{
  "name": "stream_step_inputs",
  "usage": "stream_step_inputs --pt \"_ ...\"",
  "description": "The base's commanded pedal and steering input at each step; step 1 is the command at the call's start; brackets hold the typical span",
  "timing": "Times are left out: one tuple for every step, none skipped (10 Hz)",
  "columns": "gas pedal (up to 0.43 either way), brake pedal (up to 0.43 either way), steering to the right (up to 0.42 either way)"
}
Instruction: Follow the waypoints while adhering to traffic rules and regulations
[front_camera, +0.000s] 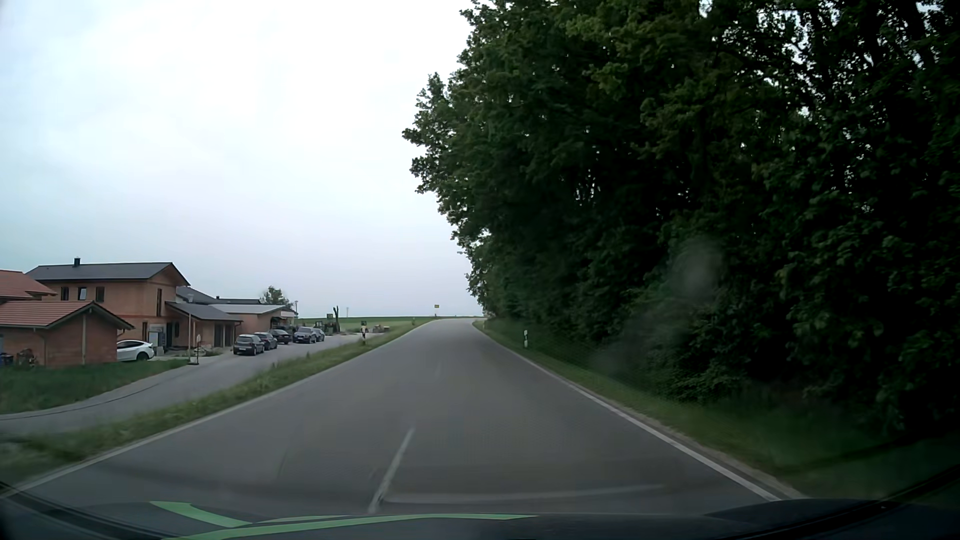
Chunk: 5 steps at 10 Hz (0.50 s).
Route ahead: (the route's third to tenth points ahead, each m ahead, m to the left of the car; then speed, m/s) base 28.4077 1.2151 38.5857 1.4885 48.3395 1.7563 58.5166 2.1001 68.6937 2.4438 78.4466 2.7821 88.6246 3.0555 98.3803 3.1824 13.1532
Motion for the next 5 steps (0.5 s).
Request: stream_step_inputs --pt "0.169 0.0 -0.01" --pt "0.169 0.0 -0.01" --pt "0.169 0.0 -0.01" --pt "0.169 0.0 -0.009" --pt "0.177 0.0 -0.009"
